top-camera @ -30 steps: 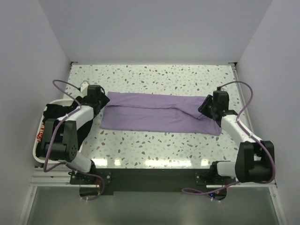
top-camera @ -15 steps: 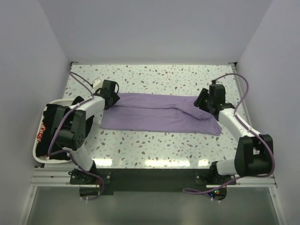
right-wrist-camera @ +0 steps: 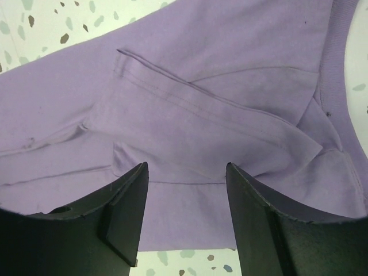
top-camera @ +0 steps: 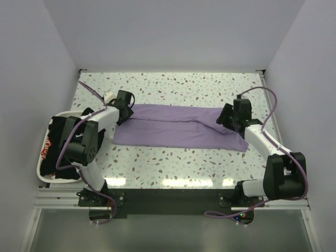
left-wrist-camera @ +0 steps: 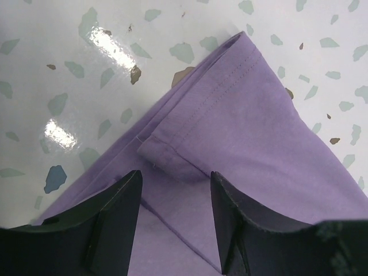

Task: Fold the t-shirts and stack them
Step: Fold the tshirt

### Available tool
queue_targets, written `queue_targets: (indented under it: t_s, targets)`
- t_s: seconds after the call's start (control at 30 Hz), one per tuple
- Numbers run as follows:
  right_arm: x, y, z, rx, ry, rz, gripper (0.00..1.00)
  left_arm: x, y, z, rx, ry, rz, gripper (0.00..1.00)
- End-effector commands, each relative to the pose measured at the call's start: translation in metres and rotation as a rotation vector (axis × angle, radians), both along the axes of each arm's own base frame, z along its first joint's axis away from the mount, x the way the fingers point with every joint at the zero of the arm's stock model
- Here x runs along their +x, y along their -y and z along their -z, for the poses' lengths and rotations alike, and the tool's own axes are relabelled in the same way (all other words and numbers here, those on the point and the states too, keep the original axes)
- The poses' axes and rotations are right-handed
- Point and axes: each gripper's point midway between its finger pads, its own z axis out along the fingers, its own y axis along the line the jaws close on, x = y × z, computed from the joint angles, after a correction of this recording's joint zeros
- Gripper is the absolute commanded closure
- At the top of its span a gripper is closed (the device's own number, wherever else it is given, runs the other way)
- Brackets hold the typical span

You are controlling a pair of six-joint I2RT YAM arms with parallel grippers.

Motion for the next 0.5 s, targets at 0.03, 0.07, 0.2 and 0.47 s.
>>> queue_targets:
  t_s: [0.03,0.07,0.2,0.47]
  targets:
    - [0.001,0.005,-0.005,-0.023,0.025,0.019,0.40,0.021,0.002,-0.017,0.015,0.072,-0.005,0.46]
    - [0.002,0.005,-0.002,-0.025,0.018,0.020,0.40,0.022,0.002,-0.016,0.020,0.071,-0.004,0.47]
    - [0.007,-0.002,0.000,0.003,0.018,0.004,0.40,0.025,0.001,-0.016,0.030,0.077,0.007,0.51]
    - [0.000,-0.001,0.008,0.008,0.001,0.004,0.40,0.028,-0.002,-0.020,0.058,0.085,0.016,0.68]
